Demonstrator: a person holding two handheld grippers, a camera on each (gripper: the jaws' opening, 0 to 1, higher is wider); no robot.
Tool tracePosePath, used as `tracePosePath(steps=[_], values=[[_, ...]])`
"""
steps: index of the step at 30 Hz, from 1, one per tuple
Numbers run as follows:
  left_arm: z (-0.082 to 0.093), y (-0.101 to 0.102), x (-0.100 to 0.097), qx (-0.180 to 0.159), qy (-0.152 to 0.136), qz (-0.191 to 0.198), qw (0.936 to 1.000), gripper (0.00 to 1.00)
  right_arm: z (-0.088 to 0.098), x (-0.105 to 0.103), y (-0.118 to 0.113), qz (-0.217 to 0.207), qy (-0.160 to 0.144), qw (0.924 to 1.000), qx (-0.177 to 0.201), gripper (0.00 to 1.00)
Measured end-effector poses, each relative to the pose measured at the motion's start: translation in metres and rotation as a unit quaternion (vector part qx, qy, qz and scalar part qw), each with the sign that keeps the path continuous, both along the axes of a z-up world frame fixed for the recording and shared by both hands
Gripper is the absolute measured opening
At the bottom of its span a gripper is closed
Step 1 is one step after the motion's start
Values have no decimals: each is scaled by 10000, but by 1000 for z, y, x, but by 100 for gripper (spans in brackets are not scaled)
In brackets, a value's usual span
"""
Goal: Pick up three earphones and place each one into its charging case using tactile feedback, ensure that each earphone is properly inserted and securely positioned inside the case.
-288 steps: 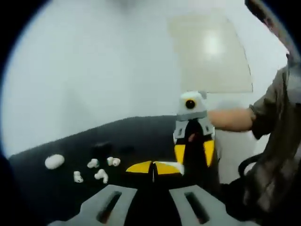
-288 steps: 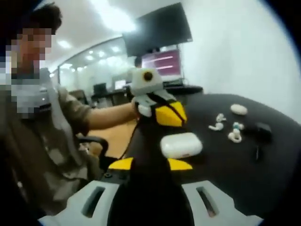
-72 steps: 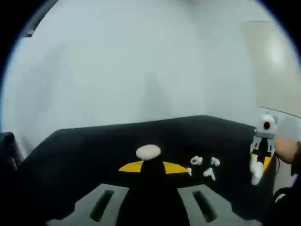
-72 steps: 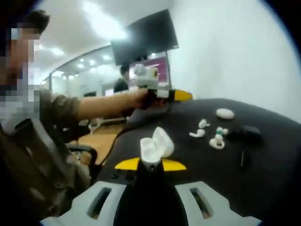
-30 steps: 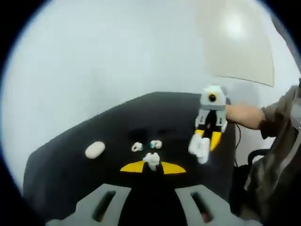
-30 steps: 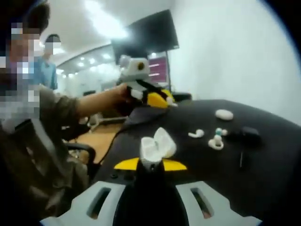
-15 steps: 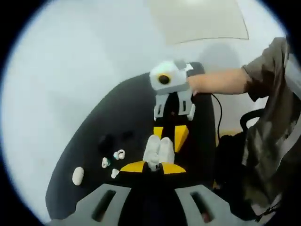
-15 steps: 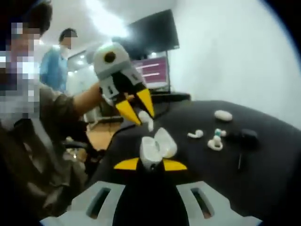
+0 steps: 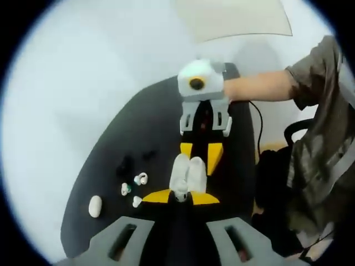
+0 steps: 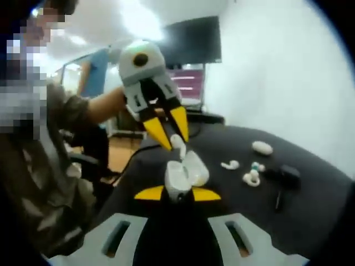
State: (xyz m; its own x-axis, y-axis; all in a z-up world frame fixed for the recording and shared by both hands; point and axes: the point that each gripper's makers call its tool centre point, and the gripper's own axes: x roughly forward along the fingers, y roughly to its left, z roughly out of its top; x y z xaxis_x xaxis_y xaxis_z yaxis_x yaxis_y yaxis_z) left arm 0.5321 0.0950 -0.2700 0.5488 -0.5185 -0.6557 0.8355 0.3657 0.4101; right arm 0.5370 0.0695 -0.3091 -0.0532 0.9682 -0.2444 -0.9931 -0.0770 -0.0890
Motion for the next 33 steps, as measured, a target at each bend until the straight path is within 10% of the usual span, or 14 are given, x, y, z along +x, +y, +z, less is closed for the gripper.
tracePosePath(steps=[12, 24, 33], values=[[-8, -30, -3, 1146, 348, -324, 9923, 9, 0, 0, 0, 2, -40, 10000, 4, 19], [0, 17, -13, 1752, 532, -128, 9830, 9, 1, 0, 1, 12, -9, 10000, 17, 19], [-12, 1, -16, 2053, 668, -417, 9755, 9, 1, 0, 2, 6, -16, 10000, 12, 19]])
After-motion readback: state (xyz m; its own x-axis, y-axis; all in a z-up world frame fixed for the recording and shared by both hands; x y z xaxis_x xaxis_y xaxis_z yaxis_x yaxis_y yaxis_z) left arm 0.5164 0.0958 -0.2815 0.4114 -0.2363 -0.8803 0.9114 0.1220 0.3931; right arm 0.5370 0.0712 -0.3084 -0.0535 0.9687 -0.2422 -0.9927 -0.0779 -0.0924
